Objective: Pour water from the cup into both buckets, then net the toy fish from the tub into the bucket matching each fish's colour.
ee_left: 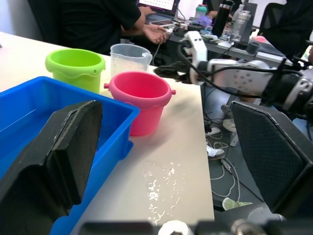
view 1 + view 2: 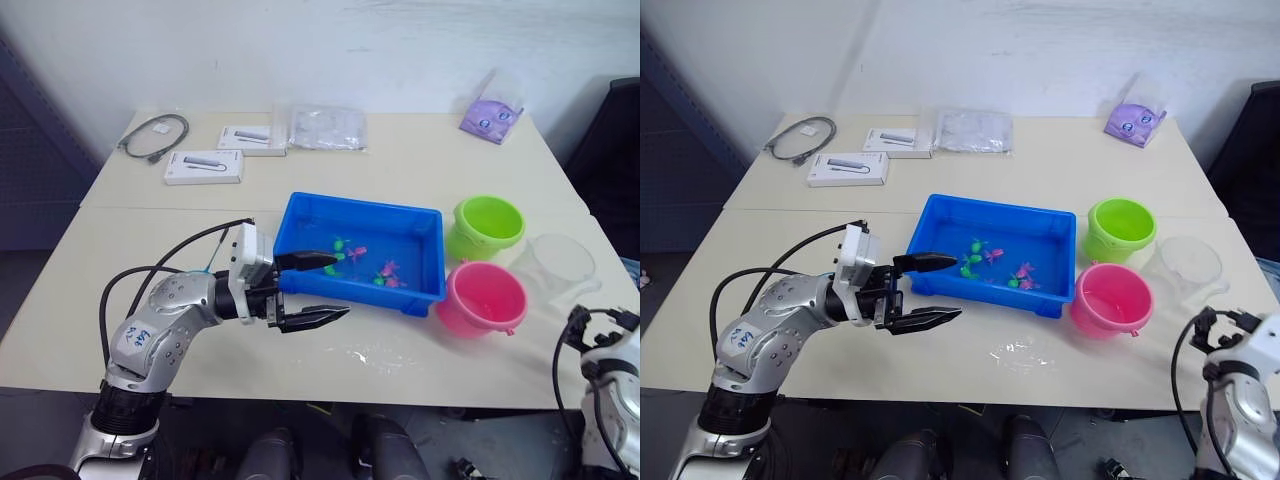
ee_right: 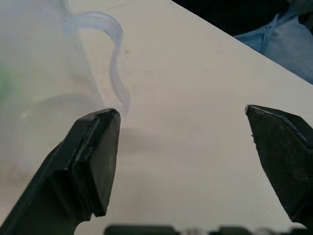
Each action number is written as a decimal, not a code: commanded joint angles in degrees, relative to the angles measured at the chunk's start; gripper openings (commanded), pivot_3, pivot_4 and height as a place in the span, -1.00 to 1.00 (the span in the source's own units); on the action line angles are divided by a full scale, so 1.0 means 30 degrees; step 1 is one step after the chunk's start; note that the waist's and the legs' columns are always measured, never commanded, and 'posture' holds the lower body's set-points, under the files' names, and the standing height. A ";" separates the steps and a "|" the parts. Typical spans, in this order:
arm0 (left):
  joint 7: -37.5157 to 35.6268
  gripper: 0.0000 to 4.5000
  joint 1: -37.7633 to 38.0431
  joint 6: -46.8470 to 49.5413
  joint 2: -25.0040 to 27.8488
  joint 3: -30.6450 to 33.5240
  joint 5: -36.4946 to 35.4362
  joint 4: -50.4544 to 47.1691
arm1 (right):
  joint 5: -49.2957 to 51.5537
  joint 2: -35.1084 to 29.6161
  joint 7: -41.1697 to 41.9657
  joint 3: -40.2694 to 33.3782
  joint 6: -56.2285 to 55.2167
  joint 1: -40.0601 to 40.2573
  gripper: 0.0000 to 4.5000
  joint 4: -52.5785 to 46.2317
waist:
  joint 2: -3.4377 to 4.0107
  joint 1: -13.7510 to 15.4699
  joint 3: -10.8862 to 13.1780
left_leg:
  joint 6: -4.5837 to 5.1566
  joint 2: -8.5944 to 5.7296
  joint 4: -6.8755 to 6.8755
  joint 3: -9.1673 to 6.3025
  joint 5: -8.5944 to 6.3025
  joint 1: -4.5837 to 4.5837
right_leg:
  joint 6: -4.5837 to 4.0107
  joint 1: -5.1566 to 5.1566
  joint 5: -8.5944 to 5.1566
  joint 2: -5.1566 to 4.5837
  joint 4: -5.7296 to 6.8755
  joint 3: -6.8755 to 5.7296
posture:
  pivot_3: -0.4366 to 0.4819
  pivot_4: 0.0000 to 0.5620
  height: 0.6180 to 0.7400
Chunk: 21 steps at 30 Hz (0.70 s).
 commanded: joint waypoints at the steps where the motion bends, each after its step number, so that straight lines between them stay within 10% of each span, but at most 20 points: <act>1: -0.0009 1.00 0.0499 -0.0250 0.0373 0.0644 -0.0299 -0.0580 | 0.1584 -0.0298 0.1103 -0.1546 0.0691 0.2031 0.98 -0.2276 | 0.0001 0.0005 0.0000 | 0.0001 0.0000 -0.0009 -0.0002 -0.0001 -0.0002 | -0.0001 -0.0001 -0.0001 -0.0001 -0.0007 -0.0001 | -0.05 -0.47 1.00; 12: 0.0472 1.00 0.2199 -0.2682 0.2492 0.4396 0.1082 0.1093 | 0.6285 -0.4162 0.9612 -0.3821 -0.2113 0.5486 0.98 -0.7904 | -0.0010 -0.0121 0.0014 | 0.0128 0.0011 -0.0033 0.0030 -0.0104 0.0046 | -0.0011 0.0009 -0.0004 0.0005 -0.0002 0.0018 | -0.05 -0.47 1.00; 21: 0.6148 1.00 0.6621 -0.6874 0.1840 1.1232 0.4319 0.5184 | 0.5872 -0.7278 1.3811 0.2937 -0.2924 -0.0256 0.98 -0.9745 | -0.0158 0.0009 0.0102 | 0.0073 0.0039 -0.0051 -0.0004 -0.0103 0.0039 | -0.0047 -0.0020 -0.0020 -0.0002 -0.0011 -0.0041 | -0.05 -0.47 1.00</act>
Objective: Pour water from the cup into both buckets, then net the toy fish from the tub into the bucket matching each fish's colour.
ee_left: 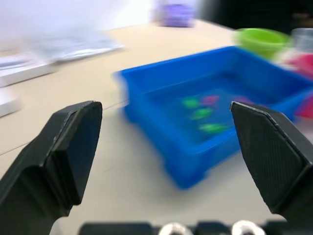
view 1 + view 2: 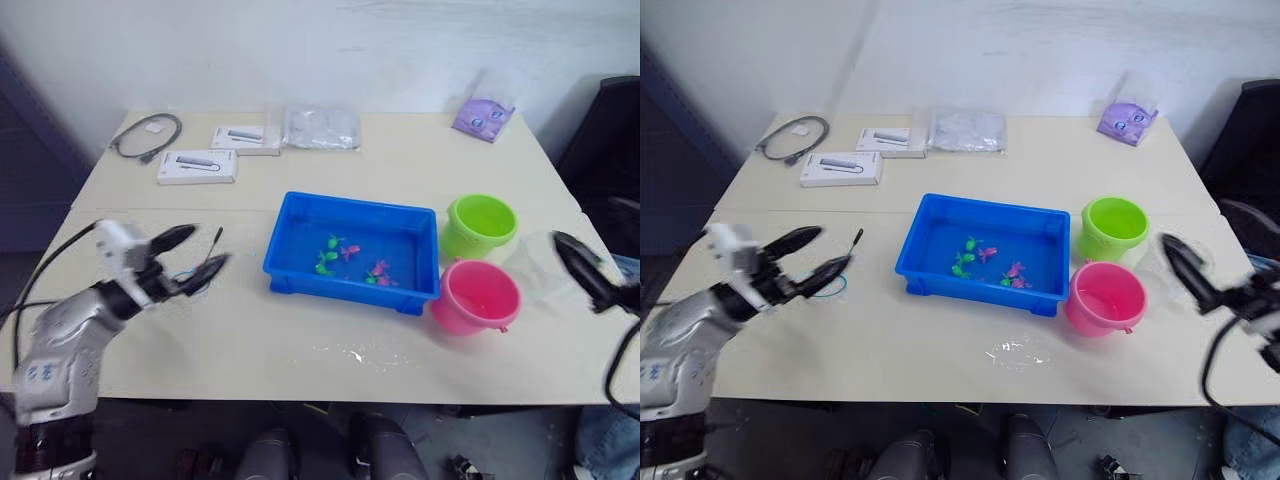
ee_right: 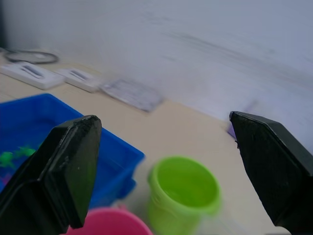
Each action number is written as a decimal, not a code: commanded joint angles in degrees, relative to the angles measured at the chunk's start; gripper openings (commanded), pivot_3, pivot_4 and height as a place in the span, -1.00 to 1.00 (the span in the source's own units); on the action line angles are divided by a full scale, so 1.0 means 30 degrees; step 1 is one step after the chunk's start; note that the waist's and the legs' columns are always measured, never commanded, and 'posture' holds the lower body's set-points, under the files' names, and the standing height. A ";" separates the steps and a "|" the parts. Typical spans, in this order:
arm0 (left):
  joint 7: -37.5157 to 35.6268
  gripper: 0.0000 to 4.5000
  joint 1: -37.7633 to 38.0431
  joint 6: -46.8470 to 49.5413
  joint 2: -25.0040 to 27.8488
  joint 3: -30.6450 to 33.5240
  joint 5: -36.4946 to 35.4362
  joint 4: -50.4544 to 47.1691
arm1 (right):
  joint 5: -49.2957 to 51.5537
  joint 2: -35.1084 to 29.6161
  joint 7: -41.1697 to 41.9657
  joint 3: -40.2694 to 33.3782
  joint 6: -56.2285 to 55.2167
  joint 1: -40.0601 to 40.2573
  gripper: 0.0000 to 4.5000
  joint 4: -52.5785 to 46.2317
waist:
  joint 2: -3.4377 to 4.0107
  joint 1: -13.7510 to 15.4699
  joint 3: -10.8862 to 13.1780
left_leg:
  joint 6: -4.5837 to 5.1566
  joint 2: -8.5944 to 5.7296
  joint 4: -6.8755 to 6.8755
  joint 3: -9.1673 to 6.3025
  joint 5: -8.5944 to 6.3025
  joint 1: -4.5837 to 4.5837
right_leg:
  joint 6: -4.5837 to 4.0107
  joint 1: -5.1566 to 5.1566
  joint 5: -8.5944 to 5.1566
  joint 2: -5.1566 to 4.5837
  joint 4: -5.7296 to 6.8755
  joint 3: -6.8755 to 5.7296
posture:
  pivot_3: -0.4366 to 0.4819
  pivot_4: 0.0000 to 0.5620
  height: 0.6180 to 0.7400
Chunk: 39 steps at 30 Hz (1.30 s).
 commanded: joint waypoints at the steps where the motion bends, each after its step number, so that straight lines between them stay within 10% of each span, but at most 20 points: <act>1: 0.2241 1.00 0.1912 -0.2143 -0.0171 0.2768 0.1728 0.0873 | -0.0744 0.0078 0.2409 0.2527 -0.1586 -0.0481 0.98 -0.1137 | -0.0022 0.0060 0.0013 | -0.0030 0.0004 -0.0001 -0.0003 0.0004 -0.0022 | -0.0003 -0.0016 -0.0002 -0.0002 -0.0015 -0.0014 | -0.05 -0.47 1.00; 17: 0.4743 1.00 0.7521 -0.1270 -0.0836 0.5190 0.1981 -0.1383 | 0.0539 0.2114 0.6507 0.7143 -0.2682 0.1061 0.98 -0.1752 | -0.0097 0.0591 0.0018 | 0.0092 -0.0032 0.0029 -0.0065 -0.0169 -0.0100 | 0.0041 0.0092 0.0023 -0.0081 -0.0364 -0.0035 | -0.05 -0.47 1.00; 28: 0.7265 1.00 -0.4601 1.2732 0.3118 -0.3633 0.3237 -0.0321 | -0.1040 0.2220 0.6400 0.7538 -0.3093 0.0556 0.98 -0.1213 | -0.0080 0.0285 0.0017 | -0.0038 -0.0027 0.0013 -0.0051 -0.0057 -0.0066 | 0.0078 0.0075 0.0049 -0.0055 -0.0155 -0.0039 | -0.05 -0.47 1.00; 39: 0.5604 1.00 -1.2091 1.1153 0.1071 -0.9702 0.6447 0.9424 | -0.2431 0.2772 0.5089 0.7713 -0.3801 0.1053 0.98 -0.1674 | -0.0118 0.0378 0.0035 | -0.0072 -0.0021 0.0049 0.0013 -0.0003 -0.0096 | 0.0084 0.0028 0.0051 0.0015 -0.0088 -0.0045 | -0.05 -0.47 1.00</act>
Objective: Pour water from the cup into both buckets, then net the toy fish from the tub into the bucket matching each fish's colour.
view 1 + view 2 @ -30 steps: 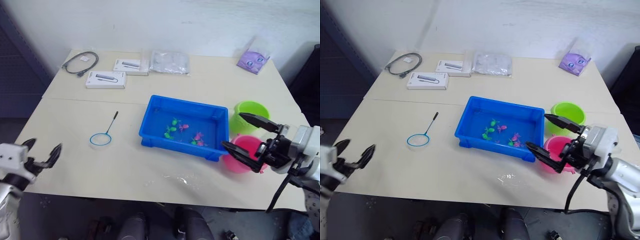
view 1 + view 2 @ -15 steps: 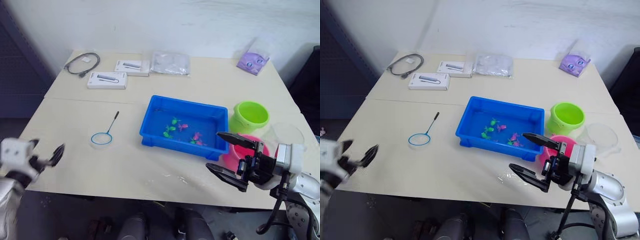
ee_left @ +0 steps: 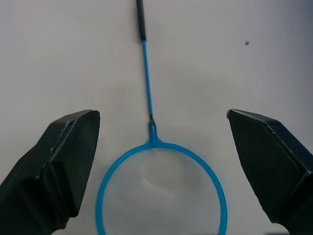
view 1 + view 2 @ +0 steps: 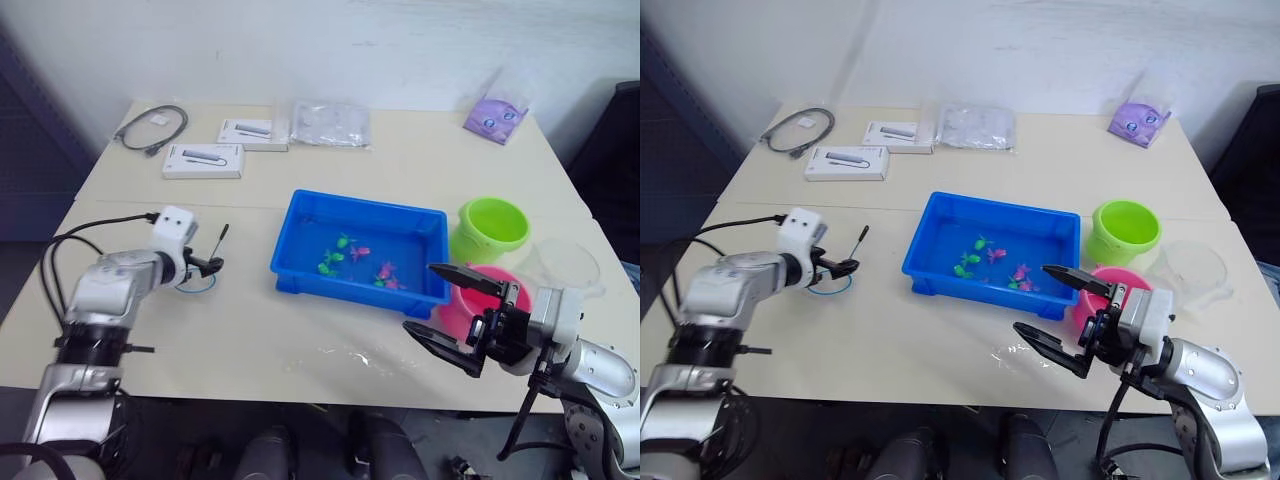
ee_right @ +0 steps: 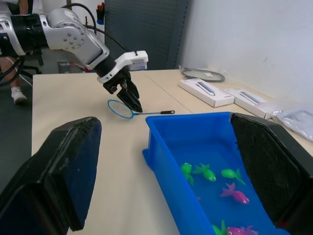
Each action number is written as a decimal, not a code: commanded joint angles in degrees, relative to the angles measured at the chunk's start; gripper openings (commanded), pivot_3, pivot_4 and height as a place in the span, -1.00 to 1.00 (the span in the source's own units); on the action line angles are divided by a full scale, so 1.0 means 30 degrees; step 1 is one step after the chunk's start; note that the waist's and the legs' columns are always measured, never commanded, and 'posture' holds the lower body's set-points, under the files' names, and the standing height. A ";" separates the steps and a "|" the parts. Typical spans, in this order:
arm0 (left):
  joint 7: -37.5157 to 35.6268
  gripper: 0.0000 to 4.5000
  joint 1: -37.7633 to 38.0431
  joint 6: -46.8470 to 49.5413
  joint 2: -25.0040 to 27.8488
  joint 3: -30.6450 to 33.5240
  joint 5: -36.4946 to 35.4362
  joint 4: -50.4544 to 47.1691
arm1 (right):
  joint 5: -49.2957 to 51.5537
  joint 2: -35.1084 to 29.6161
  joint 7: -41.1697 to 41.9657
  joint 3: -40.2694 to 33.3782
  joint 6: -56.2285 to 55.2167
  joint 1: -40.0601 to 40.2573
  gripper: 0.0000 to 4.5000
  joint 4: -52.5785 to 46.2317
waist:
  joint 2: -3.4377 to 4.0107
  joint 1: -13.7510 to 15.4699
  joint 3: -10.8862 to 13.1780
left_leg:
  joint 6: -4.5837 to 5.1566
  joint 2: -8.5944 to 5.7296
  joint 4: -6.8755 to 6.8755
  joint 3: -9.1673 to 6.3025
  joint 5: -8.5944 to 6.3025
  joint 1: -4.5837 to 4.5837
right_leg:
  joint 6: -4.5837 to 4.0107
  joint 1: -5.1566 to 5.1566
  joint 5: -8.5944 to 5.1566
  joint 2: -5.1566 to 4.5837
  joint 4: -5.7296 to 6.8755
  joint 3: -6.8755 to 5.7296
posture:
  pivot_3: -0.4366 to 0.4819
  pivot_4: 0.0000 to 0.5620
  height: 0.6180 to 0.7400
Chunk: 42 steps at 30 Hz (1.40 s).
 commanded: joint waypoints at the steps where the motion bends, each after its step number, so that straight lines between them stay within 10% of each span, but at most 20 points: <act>1: -0.0274 1.00 -0.1361 -0.1288 -0.0562 -0.0405 0.0982 0.2335 | -0.0133 0.0219 -0.0460 -0.0250 -0.0530 0.0244 0.98 -0.0983 | -0.0005 0.0066 0.0002 | 0.0005 -0.0002 0.0003 0.0004 0.0002 0.0000 | 0.0000 0.0001 0.0000 -0.0005 0.0003 0.0002 | -0.05 -0.47 1.00; 8: -0.1283 0.88 -0.2699 -0.2747 -0.1771 -0.0689 0.1778 0.6060 | -0.0397 0.0312 -0.0906 -0.0160 -0.0627 0.0616 1.00 -0.1296 | -0.0007 0.0156 0.0002 | 0.0013 -0.0006 0.0020 0.0014 0.0008 -0.0001 | 0.0004 0.0002 0.0001 -0.0003 0.0008 -0.0003 | -0.05 -0.47 1.00; 18: -0.0998 -0.99 -0.0869 -0.2217 -0.1616 0.0639 0.2139 0.6026 | -0.0493 0.0333 -0.1353 -0.0259 -0.0768 0.0723 1.00 -0.1178 | -0.0003 0.0020 -0.0014 | 0.0006 -0.0005 0.0027 0.0041 0.0019 0.0053 | 0.0006 0.0011 0.0001 -0.0011 0.0078 0.0041 | -0.05 -0.47 1.00; 22: -0.1482 -0.99 -0.0373 -0.4551 -0.1626 0.2012 0.1610 0.5038 | -0.0510 0.0300 -0.1234 -0.0127 -0.0819 0.0657 1.00 -0.1015 | -0.0004 -0.0004 -0.0014 | -0.0005 -0.0003 0.0028 0.0041 0.0029 0.0061 | 0.0005 0.0010 0.0001 -0.0020 0.0102 0.0045 | -0.05 -0.47 1.00; 29: -1.0282 -0.99 0.0550 -1.1117 0.2171 0.4174 -0.1419 0.1570 | 0.3939 -0.2301 -0.2647 -0.0679 0.4829 -0.1248 1.00 -0.2516 | -0.0084 -0.0284 0.0038 | -0.0032 0.0013 0.0042 -0.0006 0.0047 0.0009 | -0.0015 -0.0039 -0.0009 -0.0050 0.0105 0.0016 | -0.05 -0.47 1.00; 35: -1.8971 -0.99 0.0395 -1.2229 0.4245 0.0366 -0.2492 -0.3265 | 0.5962 -0.5225 -0.5129 0.0725 1.1139 -0.4766 1.00 -0.2483 | -0.0045 -0.0167 0.0037 | -0.0012 -0.0011 0.0032 -0.0062 0.0042 0.0000 | -0.0030 0.0000 -0.0016 -0.0115 -0.0036 -0.0030 | -0.05 -0.47 1.00; 42: -2.3107 -0.99 -0.1546 -1.2416 0.4361 -0.3924 -0.1216 -0.5260 | 0.6930 -0.4919 -0.5784 0.3587 1.5744 -0.9867 1.00 -0.0661 | -0.0036 -0.0281 0.0043 | 0.0014 -0.0012 0.0038 -0.0056 0.0048 -0.0037 | -0.0032 -0.0032 -0.0018 -0.0090 -0.0026 -0.0035 | -0.05 -0.47 1.00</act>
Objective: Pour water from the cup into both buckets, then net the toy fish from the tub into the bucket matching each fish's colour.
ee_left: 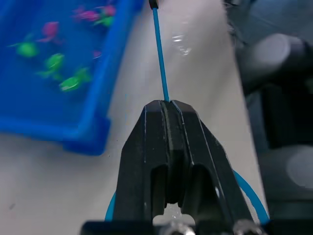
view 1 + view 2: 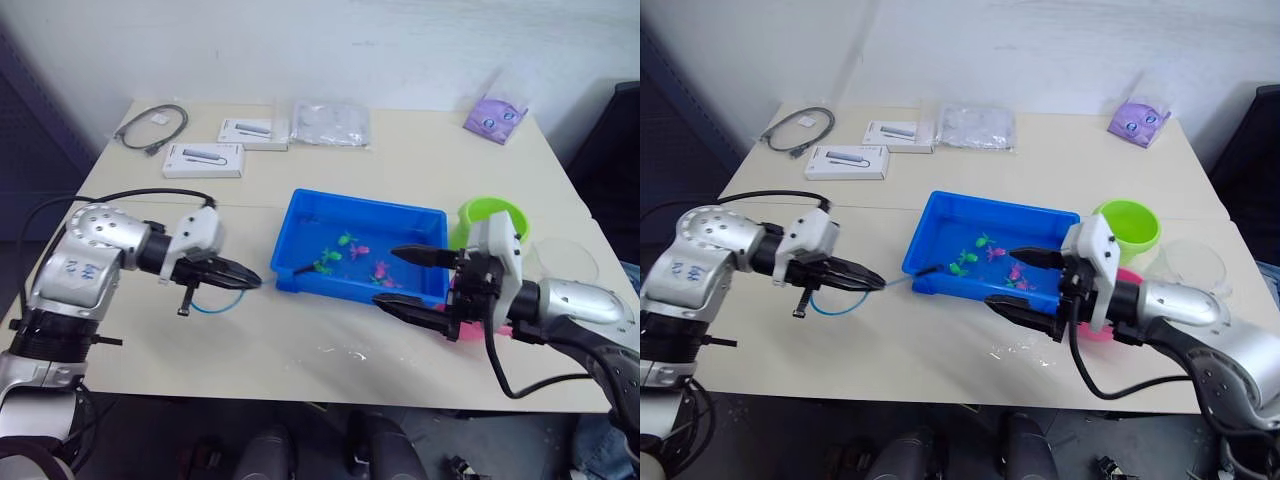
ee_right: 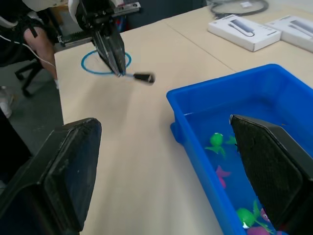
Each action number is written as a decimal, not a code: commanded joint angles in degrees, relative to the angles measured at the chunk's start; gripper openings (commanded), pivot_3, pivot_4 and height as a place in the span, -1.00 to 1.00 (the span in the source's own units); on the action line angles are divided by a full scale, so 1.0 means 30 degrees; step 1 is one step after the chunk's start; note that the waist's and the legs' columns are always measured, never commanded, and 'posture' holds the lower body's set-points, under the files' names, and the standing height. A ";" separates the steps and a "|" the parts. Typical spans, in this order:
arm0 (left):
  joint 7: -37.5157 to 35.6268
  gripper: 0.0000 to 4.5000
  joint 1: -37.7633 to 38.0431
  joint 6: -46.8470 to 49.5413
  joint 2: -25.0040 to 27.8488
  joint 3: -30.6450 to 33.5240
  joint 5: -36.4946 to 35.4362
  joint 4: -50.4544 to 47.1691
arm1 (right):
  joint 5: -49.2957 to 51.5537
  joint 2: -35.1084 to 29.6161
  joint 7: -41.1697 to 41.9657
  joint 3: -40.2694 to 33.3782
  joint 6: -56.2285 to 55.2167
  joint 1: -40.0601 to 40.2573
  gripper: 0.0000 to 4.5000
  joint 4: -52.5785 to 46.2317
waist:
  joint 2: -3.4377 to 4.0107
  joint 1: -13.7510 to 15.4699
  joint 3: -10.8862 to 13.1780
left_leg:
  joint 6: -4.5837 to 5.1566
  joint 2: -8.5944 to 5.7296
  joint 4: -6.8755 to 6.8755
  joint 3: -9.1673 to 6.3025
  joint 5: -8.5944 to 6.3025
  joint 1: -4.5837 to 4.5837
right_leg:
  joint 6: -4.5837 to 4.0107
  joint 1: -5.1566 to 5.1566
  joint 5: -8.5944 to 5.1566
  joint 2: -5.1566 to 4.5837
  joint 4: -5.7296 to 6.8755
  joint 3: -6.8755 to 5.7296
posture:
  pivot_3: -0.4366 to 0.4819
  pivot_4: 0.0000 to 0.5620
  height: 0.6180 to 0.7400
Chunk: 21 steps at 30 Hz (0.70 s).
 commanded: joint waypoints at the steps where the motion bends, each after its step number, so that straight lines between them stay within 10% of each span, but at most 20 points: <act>1: -0.1670 -0.99 -0.1303 0.0253 -0.0412 -0.1400 0.0298 -0.0791 | 0.0522 -0.0056 0.0601 0.0954 0.1885 -0.1501 1.00 0.0673 | 0.0003 0.0001 0.0003 | 0.0008 -0.0003 0.0001 0.0007 0.0000 0.0002 | 0.0000 0.0001 0.0000 0.0003 0.0007 0.0003 | -0.05 -0.47 1.00; 21: -0.0444 -0.99 -0.3065 0.1514 -0.3006 -0.2751 0.0173 -0.0983 | 0.2981 0.3233 -0.1393 0.2399 0.8065 -0.4595 1.00 0.1929 | 0.0003 0.0036 0.0003 | 0.0140 -0.0011 0.0284 -0.0033 -0.0042 -0.0281 | 0.0097 -0.0106 0.0054 0.0029 0.0100 -0.0034 | -0.05 -0.47 1.00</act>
